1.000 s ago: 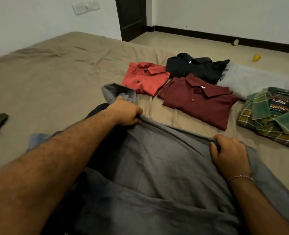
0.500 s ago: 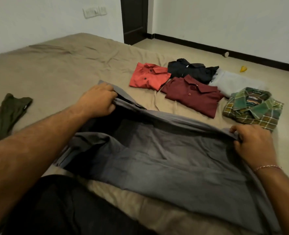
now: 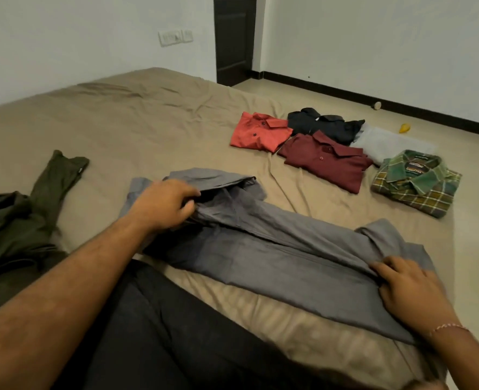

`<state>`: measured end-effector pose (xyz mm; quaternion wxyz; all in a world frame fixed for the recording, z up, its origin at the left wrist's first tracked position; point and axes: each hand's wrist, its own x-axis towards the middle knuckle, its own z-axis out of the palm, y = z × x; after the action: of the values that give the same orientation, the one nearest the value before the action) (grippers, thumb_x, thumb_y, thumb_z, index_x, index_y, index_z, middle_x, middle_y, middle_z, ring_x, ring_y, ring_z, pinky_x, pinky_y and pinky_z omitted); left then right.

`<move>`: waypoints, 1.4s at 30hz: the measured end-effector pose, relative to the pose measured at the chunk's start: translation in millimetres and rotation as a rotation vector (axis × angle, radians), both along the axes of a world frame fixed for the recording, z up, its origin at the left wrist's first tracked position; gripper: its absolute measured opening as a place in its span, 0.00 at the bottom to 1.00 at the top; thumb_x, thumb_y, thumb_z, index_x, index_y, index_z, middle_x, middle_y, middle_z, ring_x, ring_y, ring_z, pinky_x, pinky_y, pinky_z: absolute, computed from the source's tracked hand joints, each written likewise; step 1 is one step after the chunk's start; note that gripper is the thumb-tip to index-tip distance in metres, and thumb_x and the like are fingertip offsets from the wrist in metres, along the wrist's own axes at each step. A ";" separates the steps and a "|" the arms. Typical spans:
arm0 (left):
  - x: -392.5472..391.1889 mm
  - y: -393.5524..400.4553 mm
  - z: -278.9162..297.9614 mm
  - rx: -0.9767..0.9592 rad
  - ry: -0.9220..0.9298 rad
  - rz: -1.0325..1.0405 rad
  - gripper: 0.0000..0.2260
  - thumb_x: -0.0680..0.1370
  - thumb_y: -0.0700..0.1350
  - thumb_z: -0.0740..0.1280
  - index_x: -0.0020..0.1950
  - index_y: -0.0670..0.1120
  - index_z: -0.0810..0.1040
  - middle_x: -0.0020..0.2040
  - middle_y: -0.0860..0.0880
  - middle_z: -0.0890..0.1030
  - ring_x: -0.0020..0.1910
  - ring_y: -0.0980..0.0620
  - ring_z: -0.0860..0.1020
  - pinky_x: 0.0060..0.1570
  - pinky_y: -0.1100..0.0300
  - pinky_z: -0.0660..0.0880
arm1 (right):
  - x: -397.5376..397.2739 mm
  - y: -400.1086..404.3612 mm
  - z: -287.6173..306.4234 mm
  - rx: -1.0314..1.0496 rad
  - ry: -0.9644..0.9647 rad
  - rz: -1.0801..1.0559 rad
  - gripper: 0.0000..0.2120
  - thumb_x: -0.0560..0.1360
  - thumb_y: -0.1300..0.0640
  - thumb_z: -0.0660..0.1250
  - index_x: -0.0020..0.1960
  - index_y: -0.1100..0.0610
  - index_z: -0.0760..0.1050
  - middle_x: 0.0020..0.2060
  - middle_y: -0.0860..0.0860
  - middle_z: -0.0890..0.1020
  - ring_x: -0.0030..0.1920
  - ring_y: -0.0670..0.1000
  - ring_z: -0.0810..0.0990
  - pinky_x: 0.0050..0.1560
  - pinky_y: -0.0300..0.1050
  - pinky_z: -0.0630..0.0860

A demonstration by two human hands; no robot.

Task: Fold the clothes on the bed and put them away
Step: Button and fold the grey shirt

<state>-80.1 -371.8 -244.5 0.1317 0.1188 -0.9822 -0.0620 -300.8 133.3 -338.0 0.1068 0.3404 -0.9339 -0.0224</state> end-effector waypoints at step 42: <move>14.8 220.8 -28.9 0.124 0.012 -0.418 0.22 0.74 0.51 0.71 0.67 0.47 0.76 0.79 0.41 0.66 0.77 0.42 0.65 0.74 0.45 0.65 | 75.8 -120.3 71.0 -1.470 -2.034 0.173 0.44 0.81 0.27 0.37 0.83 0.58 0.39 0.82 0.61 0.46 0.82 0.63 0.40 0.78 0.65 0.30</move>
<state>-65.3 -151.0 -273.4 0.1141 -0.0799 -0.9790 -0.1491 -225.0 13.0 -267.1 -0.4950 0.1238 -0.3597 0.7812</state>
